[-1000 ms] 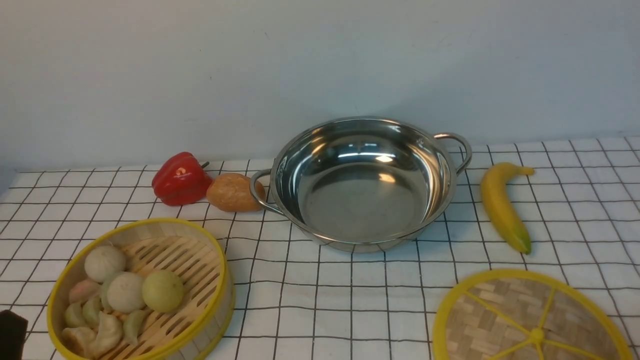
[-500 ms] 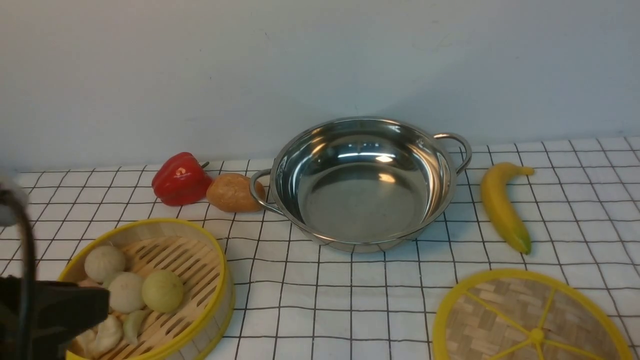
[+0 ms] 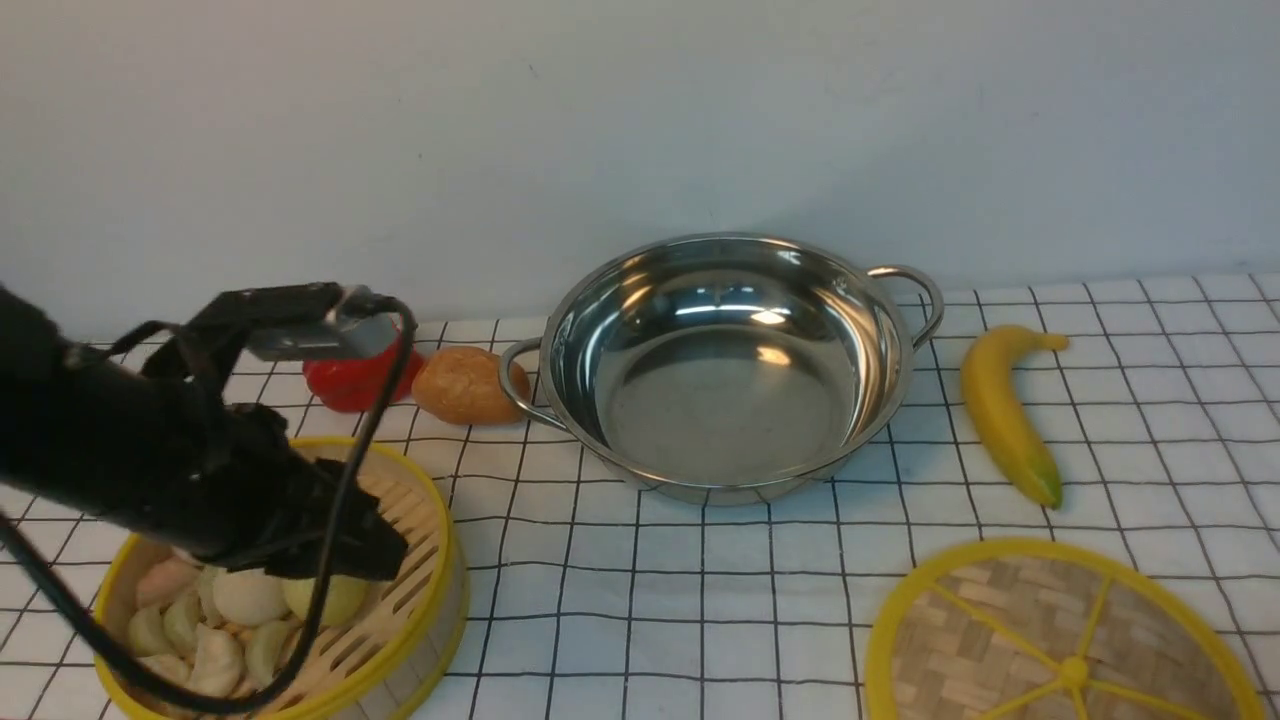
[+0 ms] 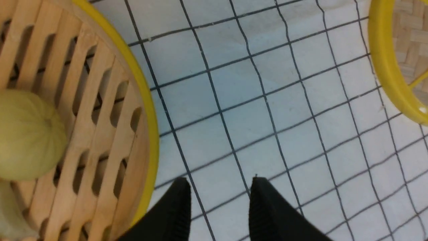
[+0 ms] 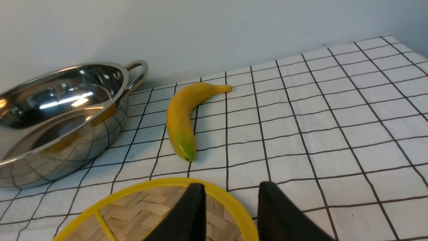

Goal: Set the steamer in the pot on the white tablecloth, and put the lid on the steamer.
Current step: 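Grasp the rim of the steamer basket holding the buns with the left gripper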

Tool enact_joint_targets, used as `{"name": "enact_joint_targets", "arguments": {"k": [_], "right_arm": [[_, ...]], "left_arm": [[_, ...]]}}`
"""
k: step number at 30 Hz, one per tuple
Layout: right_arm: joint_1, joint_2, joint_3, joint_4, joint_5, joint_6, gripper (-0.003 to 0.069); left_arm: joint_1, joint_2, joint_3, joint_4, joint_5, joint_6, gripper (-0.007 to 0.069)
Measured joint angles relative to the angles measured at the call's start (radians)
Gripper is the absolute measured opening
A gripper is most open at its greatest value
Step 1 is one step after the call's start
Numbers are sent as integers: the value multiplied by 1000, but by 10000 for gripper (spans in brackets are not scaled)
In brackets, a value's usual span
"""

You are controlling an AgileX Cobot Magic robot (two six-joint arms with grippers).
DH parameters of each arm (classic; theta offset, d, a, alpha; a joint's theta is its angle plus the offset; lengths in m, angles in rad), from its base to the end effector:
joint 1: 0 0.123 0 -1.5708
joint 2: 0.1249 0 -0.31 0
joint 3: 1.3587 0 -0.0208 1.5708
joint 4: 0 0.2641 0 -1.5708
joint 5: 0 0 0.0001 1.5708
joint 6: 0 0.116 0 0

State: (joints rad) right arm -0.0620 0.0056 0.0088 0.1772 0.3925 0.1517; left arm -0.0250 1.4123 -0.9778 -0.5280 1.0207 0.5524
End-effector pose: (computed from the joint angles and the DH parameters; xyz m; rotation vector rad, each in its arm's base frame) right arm 0.0649 0.0038 0.1674 0.3094 1.8656 0.2370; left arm 0.2715 -0.0567 0.2615 0.4723 2.7290 -0.5771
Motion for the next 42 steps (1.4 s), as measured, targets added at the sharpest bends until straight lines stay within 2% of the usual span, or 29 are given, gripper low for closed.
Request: {"name": "enact_joint_targets", "arguments": {"k": [2,5,8,11,21,28,32,37,39,40,41,42], "right_arm": [[0,0,0,0,0,0,240],[0,0,0,0,0,0,240],[0,0,0,0,0,0,240],[0,0,0,0,0,0,240],[0,0,0,0,0,1,240],[0,0,0,0,0,1,240],[0,0,0,0,0,1,240],[0,0,0,0,0,1,240],[0,0,0,0,0,1,240],[0,0,0,0,0,1,240],[0,0,0,0,0,1,240],[0,0,0,0,0,1,240]], "left_arm": [[-38,29,-15,22,-36,-20,243],[-104,87,-44,129,-115,-125,243],[-122,145,-52,231,-150,-236,243],[-123,205,-52,282,-181,-302,243],[-178,319,-55,290,-276,-308,246],[-182,324,-55,287,-303,-307,337],[-182,340,-55,285,-316,-307,345],[-182,369,-55,285,-316,-308,267],[-182,374,-55,285,-316,-308,183],[-182,374,-55,283,-316,-307,167],[-183,374,-55,277,-315,-309,101],[-183,374,-55,277,-315,-309,97]]}}
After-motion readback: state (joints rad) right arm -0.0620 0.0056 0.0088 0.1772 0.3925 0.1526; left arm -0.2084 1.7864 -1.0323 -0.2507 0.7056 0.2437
